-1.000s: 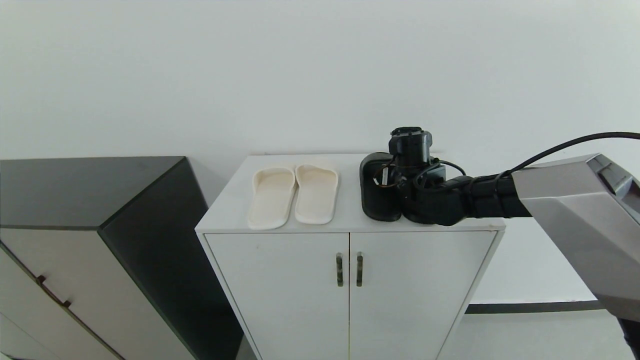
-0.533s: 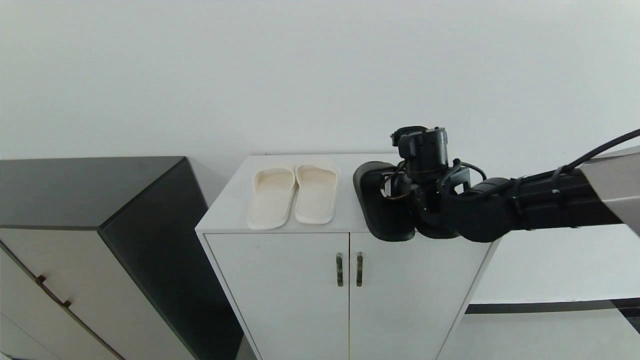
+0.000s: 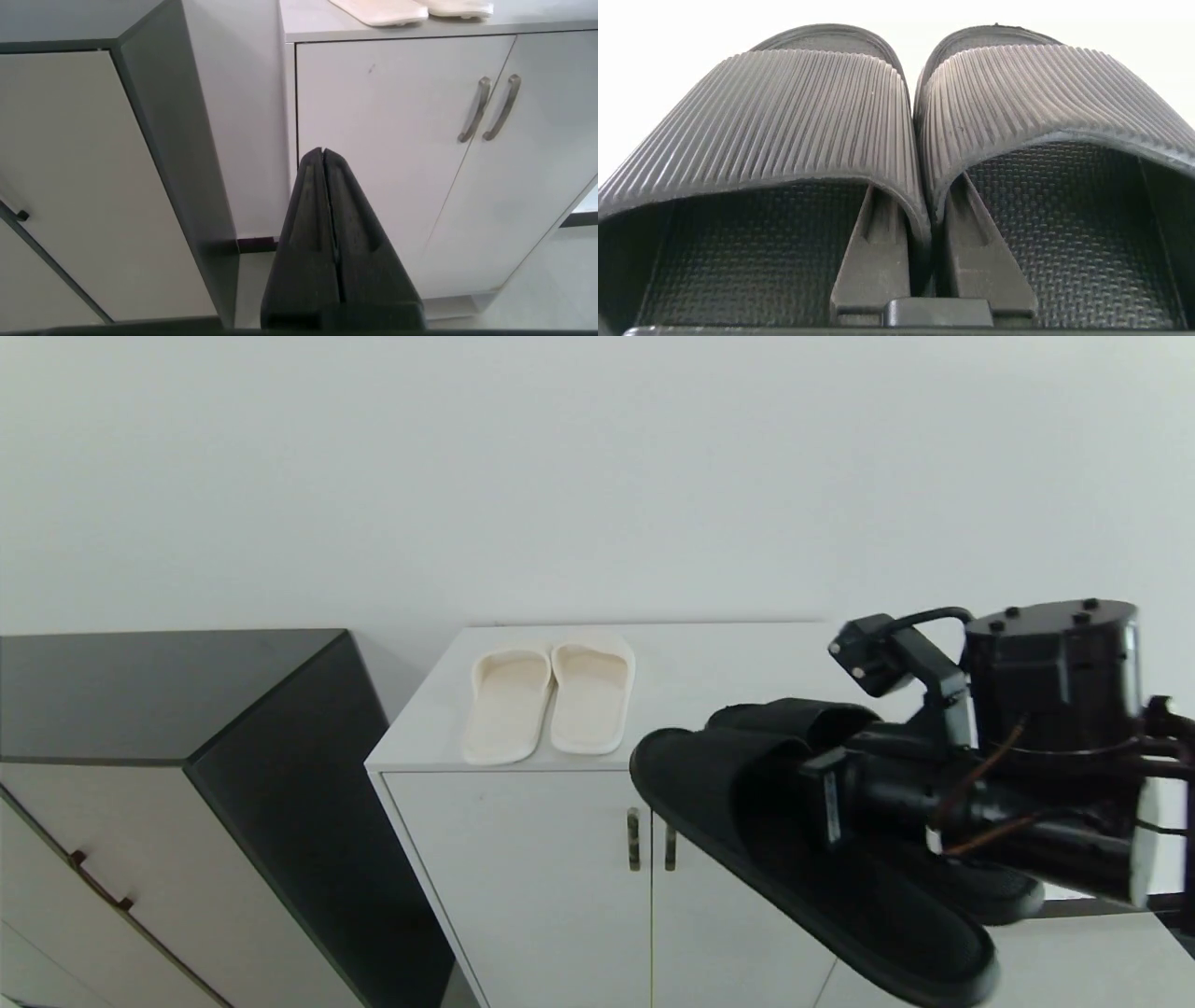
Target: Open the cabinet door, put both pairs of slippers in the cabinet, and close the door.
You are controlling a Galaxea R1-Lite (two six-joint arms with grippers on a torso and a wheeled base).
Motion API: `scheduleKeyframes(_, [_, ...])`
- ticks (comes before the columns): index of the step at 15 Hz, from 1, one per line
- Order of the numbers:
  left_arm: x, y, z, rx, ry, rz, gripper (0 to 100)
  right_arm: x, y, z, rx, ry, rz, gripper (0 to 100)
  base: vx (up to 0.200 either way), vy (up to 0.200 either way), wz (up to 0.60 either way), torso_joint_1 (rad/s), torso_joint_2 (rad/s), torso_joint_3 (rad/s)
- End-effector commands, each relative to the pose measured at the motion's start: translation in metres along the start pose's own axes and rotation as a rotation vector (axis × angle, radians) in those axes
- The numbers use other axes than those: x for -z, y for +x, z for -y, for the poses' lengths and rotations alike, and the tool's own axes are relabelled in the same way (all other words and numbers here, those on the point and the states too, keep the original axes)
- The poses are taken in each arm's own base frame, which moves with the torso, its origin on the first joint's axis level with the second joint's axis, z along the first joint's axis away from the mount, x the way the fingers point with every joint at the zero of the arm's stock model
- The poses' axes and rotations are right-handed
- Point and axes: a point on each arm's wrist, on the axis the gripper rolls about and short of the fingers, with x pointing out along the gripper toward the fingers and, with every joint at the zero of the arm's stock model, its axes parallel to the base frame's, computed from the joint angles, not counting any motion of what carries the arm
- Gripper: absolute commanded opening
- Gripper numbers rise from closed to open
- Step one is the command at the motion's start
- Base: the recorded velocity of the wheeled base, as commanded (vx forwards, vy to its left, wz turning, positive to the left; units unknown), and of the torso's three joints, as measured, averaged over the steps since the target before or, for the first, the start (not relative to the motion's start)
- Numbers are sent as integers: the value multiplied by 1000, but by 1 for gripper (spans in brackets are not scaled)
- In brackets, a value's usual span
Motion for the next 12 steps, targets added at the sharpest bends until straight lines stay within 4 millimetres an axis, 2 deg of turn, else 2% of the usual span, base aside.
scheduleKeyframes(1, [0, 0, 0, 0, 1, -1, 0, 9, -43, 2, -97, 2, 25, 0, 0, 0, 0, 0, 0, 0])
scheduleKeyframes(8, [0, 0, 0, 0, -2, -1, 0, 19, -39, -2, -134, -10, -17, 0, 0, 0, 0, 0, 0, 0])
scheduleKeyframes(11, [0, 0, 0, 0, -1, -1, 0, 25, -39, -1, -131, -12, -37, 0, -200, 0, 0, 10, 2, 4])
scheduleKeyframes(12, [0, 0, 0, 0, -2, -1, 0, 26, -39, -1, -134, -14, -40, 0, 0, 0, 0, 0, 0, 0])
